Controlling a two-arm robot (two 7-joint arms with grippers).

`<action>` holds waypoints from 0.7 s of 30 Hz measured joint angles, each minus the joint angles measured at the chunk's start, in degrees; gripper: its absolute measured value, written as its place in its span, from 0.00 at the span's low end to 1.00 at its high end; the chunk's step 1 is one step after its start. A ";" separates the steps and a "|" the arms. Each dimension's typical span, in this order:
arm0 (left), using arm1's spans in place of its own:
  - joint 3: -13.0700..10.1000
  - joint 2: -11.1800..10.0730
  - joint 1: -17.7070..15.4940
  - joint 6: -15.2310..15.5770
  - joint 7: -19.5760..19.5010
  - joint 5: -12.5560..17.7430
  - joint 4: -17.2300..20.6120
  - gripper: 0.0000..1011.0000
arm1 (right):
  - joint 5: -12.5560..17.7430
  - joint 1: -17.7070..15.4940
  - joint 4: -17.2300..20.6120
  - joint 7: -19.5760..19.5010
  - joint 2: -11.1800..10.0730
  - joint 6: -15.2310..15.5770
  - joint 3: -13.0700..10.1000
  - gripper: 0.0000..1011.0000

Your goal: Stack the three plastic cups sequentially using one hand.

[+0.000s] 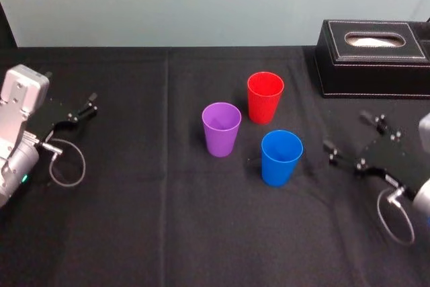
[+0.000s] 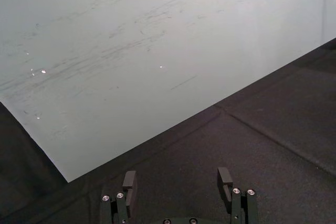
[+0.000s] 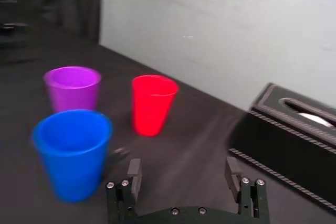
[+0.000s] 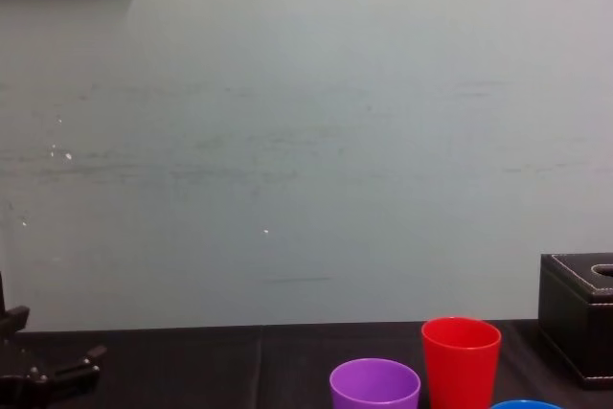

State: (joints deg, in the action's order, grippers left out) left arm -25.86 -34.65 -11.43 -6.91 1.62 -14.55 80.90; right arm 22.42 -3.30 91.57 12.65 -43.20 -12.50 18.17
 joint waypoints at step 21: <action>0.00 0.00 0.00 0.00 0.00 0.00 0.00 0.99 | 4.42 -3.19 -0.24 9.96 3.75 -3.56 1.39 0.99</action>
State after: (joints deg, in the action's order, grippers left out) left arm -25.86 -34.65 -11.43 -6.91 1.62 -14.55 80.90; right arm 26.84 -6.48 91.34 22.61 -39.45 -16.06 19.56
